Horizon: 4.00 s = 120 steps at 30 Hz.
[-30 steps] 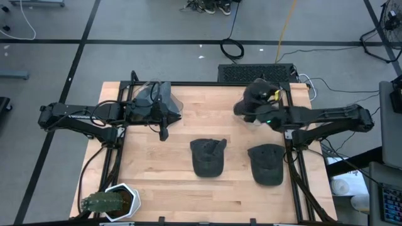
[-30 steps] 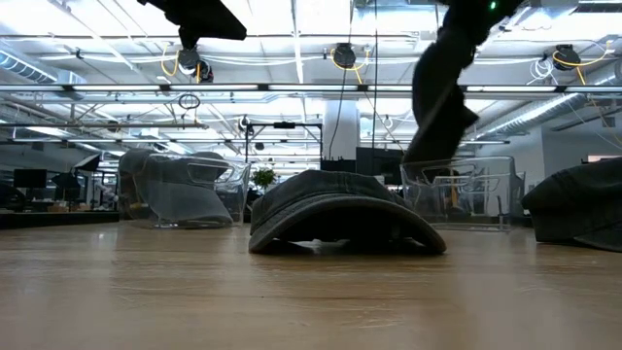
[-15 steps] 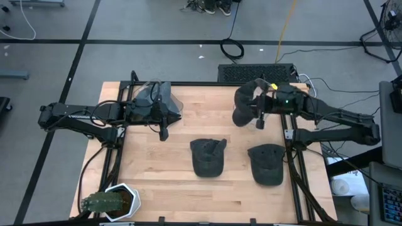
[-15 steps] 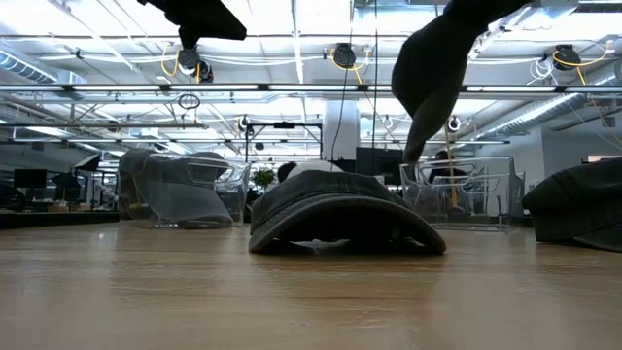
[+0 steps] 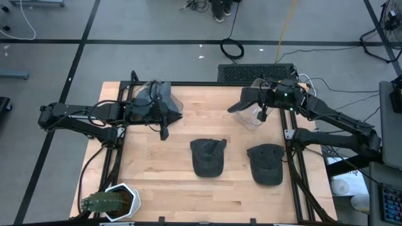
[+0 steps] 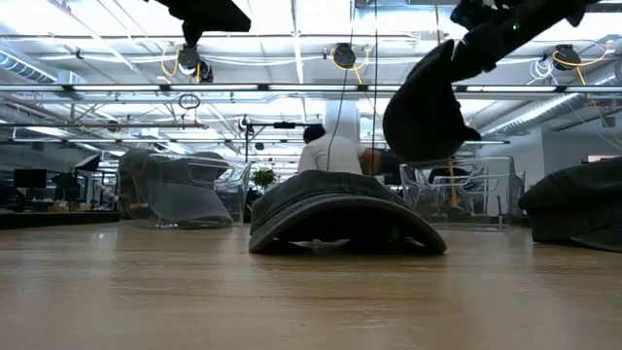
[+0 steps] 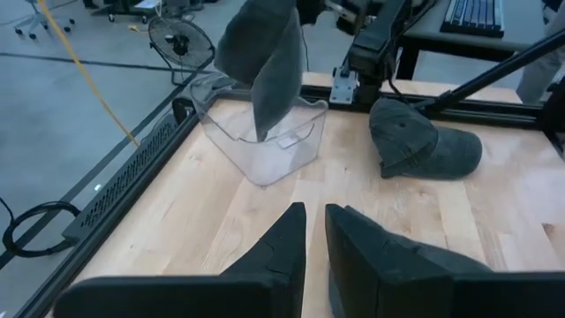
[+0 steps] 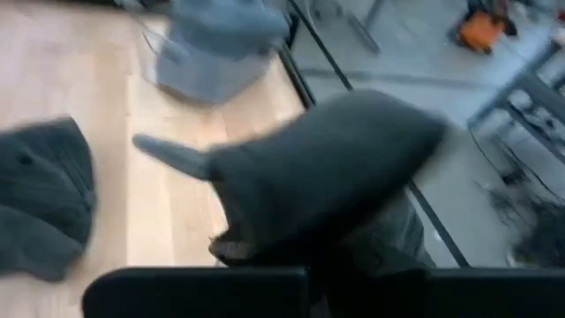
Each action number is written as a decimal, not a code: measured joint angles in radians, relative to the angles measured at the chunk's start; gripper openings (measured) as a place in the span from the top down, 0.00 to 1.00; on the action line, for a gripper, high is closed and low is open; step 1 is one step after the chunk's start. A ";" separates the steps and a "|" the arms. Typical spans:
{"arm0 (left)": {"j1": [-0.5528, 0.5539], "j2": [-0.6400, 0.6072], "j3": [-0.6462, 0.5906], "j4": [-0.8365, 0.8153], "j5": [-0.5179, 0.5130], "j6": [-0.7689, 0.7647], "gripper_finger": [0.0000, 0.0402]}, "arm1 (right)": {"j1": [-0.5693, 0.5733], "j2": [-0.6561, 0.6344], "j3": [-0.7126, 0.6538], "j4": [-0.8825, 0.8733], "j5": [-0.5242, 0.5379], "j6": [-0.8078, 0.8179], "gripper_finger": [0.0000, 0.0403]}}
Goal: Pick & Place hat
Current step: Put the left black cap into the right transparent bin
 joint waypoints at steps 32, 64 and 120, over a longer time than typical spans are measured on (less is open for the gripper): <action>0.010 0.221 0.000 0.329 0.031 -0.244 0.85 | -0.168 0.137 -0.019 0.712 -0.902 0.141 1.00; 0.108 0.577 0.028 0.992 0.634 -0.739 0.46 | 0.113 0.214 -0.017 1.224 -0.904 0.268 1.00; 0.059 0.576 0.028 1.064 0.721 -0.701 0.77 | 0.186 0.340 -0.017 1.128 -0.638 0.087 1.00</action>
